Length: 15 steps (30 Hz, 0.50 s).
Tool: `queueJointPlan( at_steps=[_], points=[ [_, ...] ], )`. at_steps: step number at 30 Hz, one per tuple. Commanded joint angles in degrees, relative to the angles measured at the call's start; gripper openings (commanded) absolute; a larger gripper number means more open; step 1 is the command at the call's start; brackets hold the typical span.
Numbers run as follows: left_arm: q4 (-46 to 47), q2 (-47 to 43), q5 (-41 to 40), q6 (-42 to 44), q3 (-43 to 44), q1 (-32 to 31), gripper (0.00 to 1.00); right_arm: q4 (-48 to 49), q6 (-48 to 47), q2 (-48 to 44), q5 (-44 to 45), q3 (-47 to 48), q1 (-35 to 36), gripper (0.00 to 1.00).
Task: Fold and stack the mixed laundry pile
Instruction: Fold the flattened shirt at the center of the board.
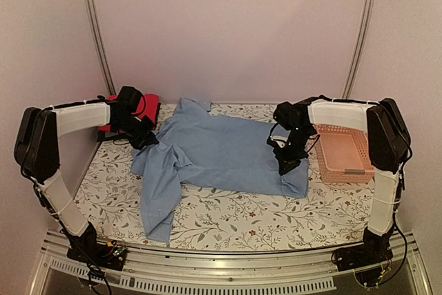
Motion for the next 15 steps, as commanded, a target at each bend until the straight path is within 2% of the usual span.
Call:
queueJointPlan(
  at_steps=[1, 3, 4, 6, 7, 8, 11, 12, 15],
  points=[
    [6.08, 4.54, 0.28, 1.23, 2.66, -0.01, 0.0, 0.19, 0.54, 2.2, 5.5, 3.73, -1.25, 0.02],
    [6.94, 6.77, -0.28, 2.32, 3.37, -0.02, 0.0, -0.65, -0.03, 3.04, 8.7, 3.59, -1.29, 0.04],
    [7.43, 7.78, 0.01, 3.04, 3.7, -0.02, 0.0, -1.09, -0.3, 3.65, 10.64, 3.26, -1.34, 0.08],
    [7.32, 9.76, 1.51, 5.22, 5.01, 0.25, 0.02, -1.43, -0.67, 4.49, 15.72, 3.0, -1.38, 0.31],
    [7.22, 9.92, 2.01, 5.82, 5.21, 0.56, 0.11, -1.67, -0.45, 4.51, 16.92, 3.59, -1.46, 0.41],
    [7.39, 9.19, 2.0, 6.1, 4.83, 0.88, 0.2, -2.07, -0.2, 4.31, 18.42, 4.74, -1.47, 0.46],
    [7.25, 4.34, -1.68, 6.59, 2.65, 1.82, 0.56, -3.57, 1.51, 2.28, 20.53, 8.6, -1.47, 0.52],
    [6.38, 2.59, -2.55, 6.88, 2.07, 2.43, 0.64, -3.6, 2.21, 1.38, 19.33, 9.37, -1.47, 0.52],
    [6.12, -1.35, -2.36, 8.91, -0.82, 4.7, 0.69, 0.02, 2.64, -3.75, 8.62, 7.41, -1.22, 0.52]
  ],
)
